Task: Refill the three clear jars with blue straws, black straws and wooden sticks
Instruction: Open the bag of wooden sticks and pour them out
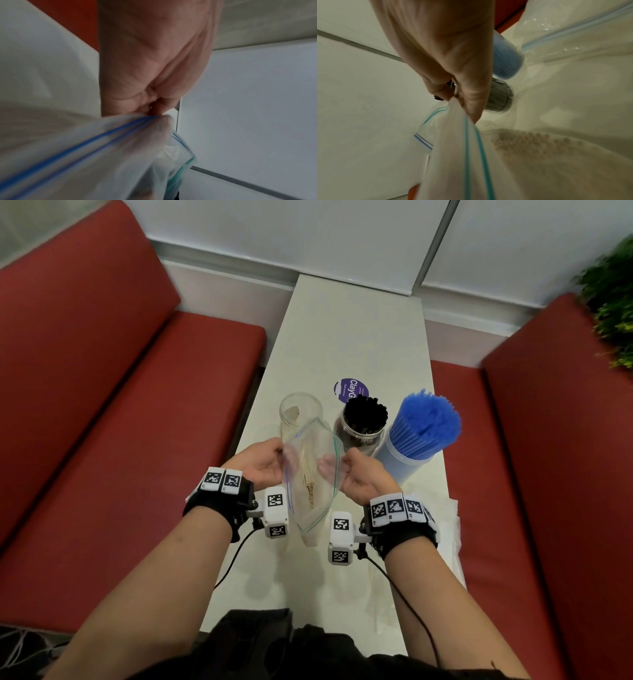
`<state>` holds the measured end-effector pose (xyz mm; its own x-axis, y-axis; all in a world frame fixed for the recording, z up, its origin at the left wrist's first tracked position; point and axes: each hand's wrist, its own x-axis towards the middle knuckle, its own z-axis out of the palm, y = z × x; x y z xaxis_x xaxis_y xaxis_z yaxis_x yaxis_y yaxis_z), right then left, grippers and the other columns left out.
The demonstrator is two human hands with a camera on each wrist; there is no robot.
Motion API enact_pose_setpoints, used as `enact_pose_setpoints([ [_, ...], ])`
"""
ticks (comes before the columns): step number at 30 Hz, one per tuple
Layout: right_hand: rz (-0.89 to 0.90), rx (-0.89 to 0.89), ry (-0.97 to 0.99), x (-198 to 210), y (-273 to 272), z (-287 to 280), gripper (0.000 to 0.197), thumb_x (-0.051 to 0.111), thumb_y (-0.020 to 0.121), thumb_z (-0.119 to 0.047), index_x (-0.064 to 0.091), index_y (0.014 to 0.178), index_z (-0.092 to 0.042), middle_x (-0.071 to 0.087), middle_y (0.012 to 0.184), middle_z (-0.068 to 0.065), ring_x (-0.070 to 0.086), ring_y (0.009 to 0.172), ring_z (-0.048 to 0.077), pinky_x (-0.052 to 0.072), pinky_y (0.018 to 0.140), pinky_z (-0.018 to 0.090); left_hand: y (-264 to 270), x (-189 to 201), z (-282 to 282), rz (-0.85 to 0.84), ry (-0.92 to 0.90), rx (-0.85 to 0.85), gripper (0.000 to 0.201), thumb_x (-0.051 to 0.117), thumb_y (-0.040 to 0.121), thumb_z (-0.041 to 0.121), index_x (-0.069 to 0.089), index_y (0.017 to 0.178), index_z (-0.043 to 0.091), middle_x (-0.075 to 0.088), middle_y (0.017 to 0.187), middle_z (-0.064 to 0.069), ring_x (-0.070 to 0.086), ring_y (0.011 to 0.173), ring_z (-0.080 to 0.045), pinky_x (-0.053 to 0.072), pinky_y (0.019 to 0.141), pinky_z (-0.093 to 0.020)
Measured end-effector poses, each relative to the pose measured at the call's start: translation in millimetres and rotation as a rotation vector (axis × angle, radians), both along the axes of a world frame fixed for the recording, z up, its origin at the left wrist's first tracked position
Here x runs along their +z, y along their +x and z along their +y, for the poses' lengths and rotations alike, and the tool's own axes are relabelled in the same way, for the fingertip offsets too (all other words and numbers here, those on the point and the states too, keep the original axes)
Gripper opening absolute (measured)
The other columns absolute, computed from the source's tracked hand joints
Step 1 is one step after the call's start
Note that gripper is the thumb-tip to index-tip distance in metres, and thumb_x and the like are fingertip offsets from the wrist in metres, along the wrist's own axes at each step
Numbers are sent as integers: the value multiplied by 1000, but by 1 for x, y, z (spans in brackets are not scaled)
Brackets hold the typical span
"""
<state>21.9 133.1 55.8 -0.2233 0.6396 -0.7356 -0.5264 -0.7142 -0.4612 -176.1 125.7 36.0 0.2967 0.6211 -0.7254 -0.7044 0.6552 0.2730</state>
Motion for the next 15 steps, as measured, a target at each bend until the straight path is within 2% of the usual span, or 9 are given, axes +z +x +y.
enact_pose_setpoints([
  [2, 104, -61, -141, -10, 3, 1, 28, 33, 108, -8, 54, 100, 10, 67, 74, 21, 70, 59, 30, 61, 50, 39, -1, -3, -2, 8, -1, -101, 23, 39, 89, 4, 45, 68, 11, 44, 51, 0, 44, 39, -12, 41, 42, -20],
  [4, 174, -126, -249, -20, 6, 0, 34, 30, 110, -13, 52, 96, 8, 58, 70, 14, 58, 58, 21, 56, 43, 33, -1, -4, -4, 77, 76, -252, 28, 49, 97, 26, 49, 73, 14, 46, 53, 3, 44, 42, -12, 39, 44, -20],
  [6, 200, -144, -296, -27, 5, 1, 29, 28, 110, -13, 49, 96, 1, 45, 68, 7, 45, 50, 15, 44, 37, 22, 0, -5, -4, 298, 208, -458, 52, 49, 96, 62, 65, 87, 13, 57, 66, -1, 54, 57, -16, 47, 56, -26],
  [7, 206, -107, -297, -29, 4, 0, 29, 28, 109, -12, 49, 92, -3, 39, 65, 3, 40, 43, 13, 37, 35, 17, 1, -4, -5, 439, 273, -552, 57, 52, 91, 67, 66, 103, 13, 62, 77, -6, 58, 67, -21, 48, 63, -30],
  [9, 191, 6, -264, -30, 1, 0, 33, 27, 107, -9, 49, 83, -6, 32, 56, 0, 32, 33, 11, 24, 36, 17, 1, -8, -5, 717, 357, -633, 51, 60, 94, 54, 53, 131, 21, 66, 101, -13, 61, 78, -27, 49, 67, -35],
  [10, 174, 55, -235, -28, -1, 0, 34, 28, 107, -10, 48, 79, -7, 32, 51, 0, 30, 32, 11, 21, 36, 17, 1, -10, -5, 834, 378, -619, 44, 59, 97, 47, 51, 133, 23, 63, 104, -13, 59, 75, -25, 49, 65, -34],
  [12, 128, 149, -117, -25, -5, 0, 38, 36, 108, -22, 52, 77, -6, 40, 49, 4, 37, 35, 13, 27, 37, 20, 2, -12, -4, 963, 395, -564, 30, 49, 104, 38, 61, 121, 16, 61, 104, -11, 61, 74, -24, 54, 70, -36],
  [13, 71, 219, -33, -24, -6, 1, 42, 42, 107, -35, 59, 83, -6, 46, 54, 7, 42, 42, 16, 32, 41, 23, 2, -13, -3, 961, 382, -521, 32, 46, 105, 35, 66, 113, 11, 63, 104, -12, 64, 77, -27, 58, 75, -40],
  [15, -143, 398, 151, -24, -10, 0, 44, 53, 99, -55, 64, 106, -12, 47, 68, 12, 41, 54, 19, 31, 52, 28, 3, -14, 0, 786, 324, -365, 34, 44, 107, 25, 67, 104, 1, 67, 105, -18, 70, 82, -29, 62, 79, -44],
])
